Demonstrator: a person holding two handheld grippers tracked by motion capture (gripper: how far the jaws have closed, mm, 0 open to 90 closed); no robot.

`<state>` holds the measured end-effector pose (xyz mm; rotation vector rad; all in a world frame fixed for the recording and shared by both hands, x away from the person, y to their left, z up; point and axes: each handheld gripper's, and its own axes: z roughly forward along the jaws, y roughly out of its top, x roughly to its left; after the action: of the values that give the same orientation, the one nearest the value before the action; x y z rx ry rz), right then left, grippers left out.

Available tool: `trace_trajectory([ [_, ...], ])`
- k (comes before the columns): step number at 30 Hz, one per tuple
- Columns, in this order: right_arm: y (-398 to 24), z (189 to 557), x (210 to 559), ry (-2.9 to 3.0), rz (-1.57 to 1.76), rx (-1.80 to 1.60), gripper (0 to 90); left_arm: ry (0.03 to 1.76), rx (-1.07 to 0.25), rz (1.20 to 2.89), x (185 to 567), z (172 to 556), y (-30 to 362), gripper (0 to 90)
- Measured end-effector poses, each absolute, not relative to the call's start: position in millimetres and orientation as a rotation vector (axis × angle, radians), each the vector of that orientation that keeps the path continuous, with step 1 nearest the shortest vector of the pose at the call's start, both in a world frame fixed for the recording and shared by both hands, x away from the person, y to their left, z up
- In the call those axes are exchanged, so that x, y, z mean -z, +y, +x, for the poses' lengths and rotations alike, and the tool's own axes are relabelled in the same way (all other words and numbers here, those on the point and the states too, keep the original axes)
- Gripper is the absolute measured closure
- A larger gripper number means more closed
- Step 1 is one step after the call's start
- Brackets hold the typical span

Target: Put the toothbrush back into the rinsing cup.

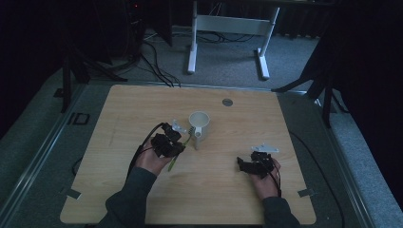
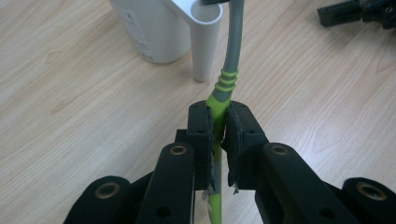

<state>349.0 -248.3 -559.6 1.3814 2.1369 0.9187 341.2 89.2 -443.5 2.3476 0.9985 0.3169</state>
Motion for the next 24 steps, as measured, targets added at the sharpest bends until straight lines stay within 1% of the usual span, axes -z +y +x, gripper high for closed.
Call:
trace_trajectory([
  [11, -248.2, 349.0, 559.7, 2.136, 1.383, -0.92, 20.4, 1.011, -0.342, 2.283, 440.1, 342.3, 90.5, 81.0],
  [24, -248.2, 349.0, 559.7, 2.136, 1.382, -0.92, 20.4, 1.012, -0.34, 2.246, 439.0, 343.3, 91.1, 81.0],
])
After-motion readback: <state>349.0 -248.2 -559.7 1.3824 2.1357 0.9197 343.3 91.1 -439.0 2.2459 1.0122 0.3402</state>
